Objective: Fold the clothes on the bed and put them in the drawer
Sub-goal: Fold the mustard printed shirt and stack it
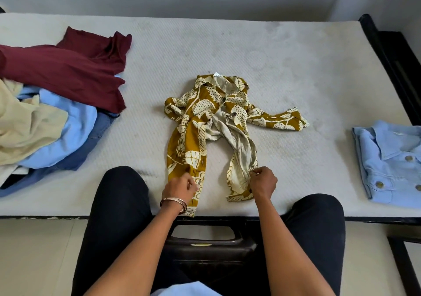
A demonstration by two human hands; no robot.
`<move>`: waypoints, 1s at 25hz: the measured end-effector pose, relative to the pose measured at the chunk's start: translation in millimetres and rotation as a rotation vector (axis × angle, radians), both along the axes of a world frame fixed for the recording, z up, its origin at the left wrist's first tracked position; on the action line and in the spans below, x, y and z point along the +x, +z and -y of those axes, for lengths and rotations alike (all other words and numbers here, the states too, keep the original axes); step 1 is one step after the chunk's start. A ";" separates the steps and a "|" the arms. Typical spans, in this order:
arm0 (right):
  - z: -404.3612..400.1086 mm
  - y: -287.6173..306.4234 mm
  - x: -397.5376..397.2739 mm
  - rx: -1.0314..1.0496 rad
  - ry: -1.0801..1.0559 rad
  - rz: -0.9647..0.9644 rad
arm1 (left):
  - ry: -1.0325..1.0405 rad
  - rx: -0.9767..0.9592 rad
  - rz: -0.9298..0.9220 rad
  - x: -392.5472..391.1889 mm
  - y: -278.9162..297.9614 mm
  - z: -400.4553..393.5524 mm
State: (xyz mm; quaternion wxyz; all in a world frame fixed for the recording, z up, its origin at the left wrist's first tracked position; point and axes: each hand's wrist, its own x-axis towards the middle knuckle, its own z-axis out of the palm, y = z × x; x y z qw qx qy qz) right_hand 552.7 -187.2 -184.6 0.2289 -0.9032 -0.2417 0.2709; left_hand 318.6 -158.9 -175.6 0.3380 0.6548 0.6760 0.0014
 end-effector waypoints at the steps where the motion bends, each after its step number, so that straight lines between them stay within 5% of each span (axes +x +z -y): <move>1: 0.5 2.3 -1.5 0.029 -0.035 0.005 | -0.145 -0.042 -0.087 4.6 -0.1 5.0; 3: 2.3 11.5 -8.3 0.142 -0.102 0.061 | -0.312 -0.044 -0.286 18.2 -1.7 18.6; 5: 6.2 22.8 -17.0 0.280 -0.105 0.135 | -0.251 -0.002 -0.346 30.7 -6.1 27.0; 8: 13.2 31.3 -25.1 0.343 0.122 0.140 | -0.142 0.099 -0.364 37.7 -8.4 22.1; 11: 19.4 25.3 -35.1 0.178 0.408 0.057 | -0.214 0.127 -0.385 43.7 -6.6 8.1; 14: 16.5 22.3 -51.4 0.010 0.535 -0.047 | 0.078 0.038 -0.088 41.3 0.9 -2.7; 17: 9.3 26.8 -69.8 0.089 0.445 -0.176 | 0.339 -0.031 0.249 35.3 7.3 -4.0; 20: 6.5 32.9 -81.2 0.215 0.254 -0.374 | 0.318 0.021 0.369 36.4 18.0 3.4; 25: 13.6 39.4 -77.4 0.270 0.140 -0.409 | 0.300 0.090 0.467 41.7 25.7 7.3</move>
